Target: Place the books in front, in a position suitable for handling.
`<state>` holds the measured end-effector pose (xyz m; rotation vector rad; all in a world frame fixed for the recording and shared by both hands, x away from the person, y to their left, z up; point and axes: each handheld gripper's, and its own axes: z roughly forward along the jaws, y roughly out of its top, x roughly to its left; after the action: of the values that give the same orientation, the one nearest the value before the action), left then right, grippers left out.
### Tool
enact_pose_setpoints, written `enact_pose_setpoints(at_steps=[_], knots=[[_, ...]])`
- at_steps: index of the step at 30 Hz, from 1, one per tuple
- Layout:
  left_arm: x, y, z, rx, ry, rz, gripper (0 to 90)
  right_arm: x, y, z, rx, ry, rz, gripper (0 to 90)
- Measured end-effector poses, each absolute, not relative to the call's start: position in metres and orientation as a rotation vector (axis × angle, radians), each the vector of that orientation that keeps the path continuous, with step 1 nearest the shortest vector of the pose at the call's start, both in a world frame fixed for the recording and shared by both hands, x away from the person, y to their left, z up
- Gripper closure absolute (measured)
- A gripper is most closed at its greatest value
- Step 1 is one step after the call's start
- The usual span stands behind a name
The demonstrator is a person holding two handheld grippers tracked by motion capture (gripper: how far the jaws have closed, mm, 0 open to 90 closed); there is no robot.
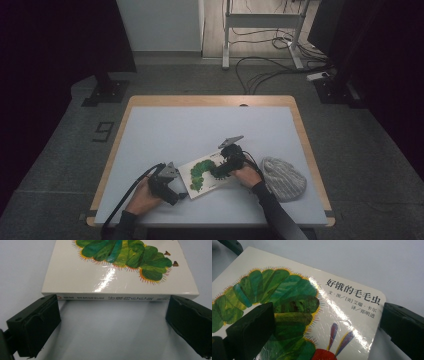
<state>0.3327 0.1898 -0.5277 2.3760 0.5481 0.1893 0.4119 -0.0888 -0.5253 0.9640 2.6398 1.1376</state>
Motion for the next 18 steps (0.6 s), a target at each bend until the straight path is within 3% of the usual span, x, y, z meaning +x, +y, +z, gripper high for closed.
enact_pose_setpoints(at_steps=[4,18], knots=[[0.332,0.190,-0.528,2.372,0.564,0.194,0.0,0.409,-0.091,-0.521,0.959,2.620,1.124,6.0],[0.327,0.219,-0.527,2.331,0.707,0.234,0.0,0.391,-0.120,-0.491,0.881,2.566,1.059,6.6]])
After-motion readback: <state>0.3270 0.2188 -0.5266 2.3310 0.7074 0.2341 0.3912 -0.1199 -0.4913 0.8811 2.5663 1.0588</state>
